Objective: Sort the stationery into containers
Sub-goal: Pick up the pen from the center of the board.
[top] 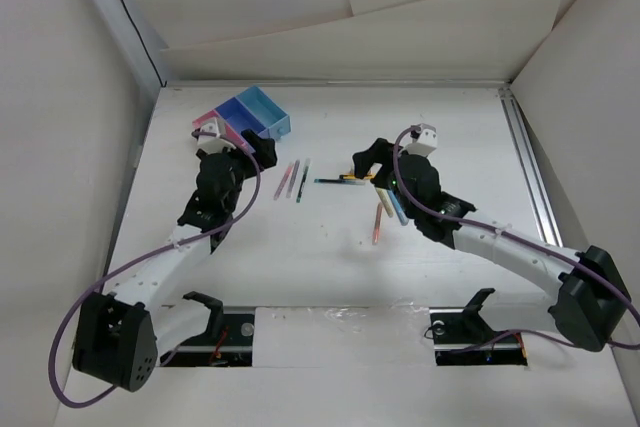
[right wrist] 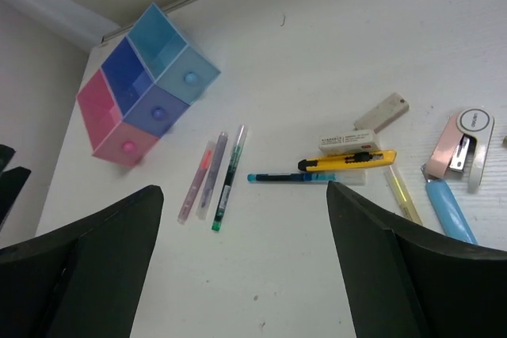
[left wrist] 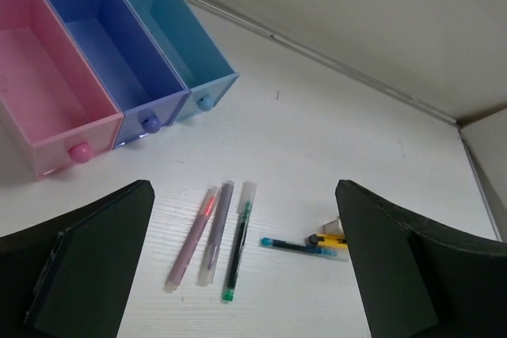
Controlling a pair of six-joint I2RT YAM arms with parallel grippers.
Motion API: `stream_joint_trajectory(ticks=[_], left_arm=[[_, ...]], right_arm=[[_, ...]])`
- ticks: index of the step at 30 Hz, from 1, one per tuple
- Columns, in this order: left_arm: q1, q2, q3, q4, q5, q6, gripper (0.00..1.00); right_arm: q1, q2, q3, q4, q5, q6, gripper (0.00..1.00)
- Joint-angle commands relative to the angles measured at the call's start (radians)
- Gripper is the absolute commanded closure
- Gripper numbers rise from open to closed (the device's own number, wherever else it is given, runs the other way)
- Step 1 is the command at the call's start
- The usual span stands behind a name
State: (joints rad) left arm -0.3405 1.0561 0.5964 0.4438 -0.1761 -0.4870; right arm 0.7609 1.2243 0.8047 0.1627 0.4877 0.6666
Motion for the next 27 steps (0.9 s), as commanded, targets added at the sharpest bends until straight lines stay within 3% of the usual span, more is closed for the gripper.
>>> stream_joint_trajectory(ticks=[1, 3, 5, 7, 8, 10, 14, 15, 16, 17, 18, 20, 22, 24, 25, 27], left_arm=[[-0.002, -0.019, 0.071, -0.021, -0.049, -0.088, 0.00], [-0.002, 0.016, 0.130, -0.169, -0.083, -0.151, 0.00], [-0.002, 0.016, 0.122, -0.169, 0.033, -0.121, 0.00], [-0.002, -0.054, 0.038, -0.087, 0.075, -0.121, 0.00], [0.012, -0.079, 0.002, -0.048, 0.088, -0.121, 0.00], [0.056, -0.111, -0.065, 0.039, 0.142, -0.133, 0.00], [0.069, -0.024, -0.012, 0.009, 0.236, -0.101, 0.00], [0.069, -0.006, -0.012, 0.009, 0.268, -0.075, 0.05], [0.069, 0.005, -0.001, 0.018, 0.282, -0.061, 0.35], [0.069, 0.019, -0.001, 0.033, 0.282, -0.061, 0.77], [0.069, 0.019, -0.001, 0.023, 0.282, -0.061, 1.00], [0.043, 0.060, 0.035, -0.057, 0.212, -0.027, 0.97], [-0.021, 0.103, 0.103, -0.131, 0.147, 0.001, 0.75], [-0.058, 0.181, 0.131, -0.213, 0.067, 0.010, 0.66], [-0.081, 0.212, 0.161, -0.244, 0.046, 0.010, 0.60], [-0.092, 0.304, 0.199, -0.340, -0.029, 0.010, 0.53]], right_arm=[[0.011, -0.003, 0.037, 0.015, 0.026, -0.005, 0.10], [0.011, 0.006, 0.037, 0.015, 0.017, -0.005, 0.11], [0.011, 0.006, 0.037, 0.015, 0.017, -0.005, 0.30], [0.002, 0.006, 0.037, 0.006, 0.017, -0.005, 0.54], [0.002, 0.006, 0.037, 0.006, 0.017, -0.005, 0.80], [0.002, -0.005, 0.037, -0.003, 0.017, -0.005, 1.00], [-0.008, -0.005, 0.037, -0.012, 0.017, -0.005, 1.00], [-0.008, -0.005, 0.047, -0.012, 0.017, -0.005, 1.00], [-0.008, -0.005, 0.047, -0.012, 0.017, -0.005, 1.00], [-0.008, 0.004, 0.047, -0.021, 0.017, -0.005, 1.00], [-0.008, 0.004, 0.047, -0.022, 0.028, 0.005, 1.00], [-0.018, 0.004, 0.057, -0.044, 0.037, 0.005, 1.00], [-0.028, 0.004, 0.057, -0.058, 0.037, 0.014, 0.97], [-0.037, 0.004, 0.057, -0.058, 0.028, 0.024, 0.89], [-0.037, 0.004, 0.057, -0.058, 0.028, 0.024, 0.78], [-0.046, -0.005, 0.057, -0.058, 0.016, 0.024, 0.72]])
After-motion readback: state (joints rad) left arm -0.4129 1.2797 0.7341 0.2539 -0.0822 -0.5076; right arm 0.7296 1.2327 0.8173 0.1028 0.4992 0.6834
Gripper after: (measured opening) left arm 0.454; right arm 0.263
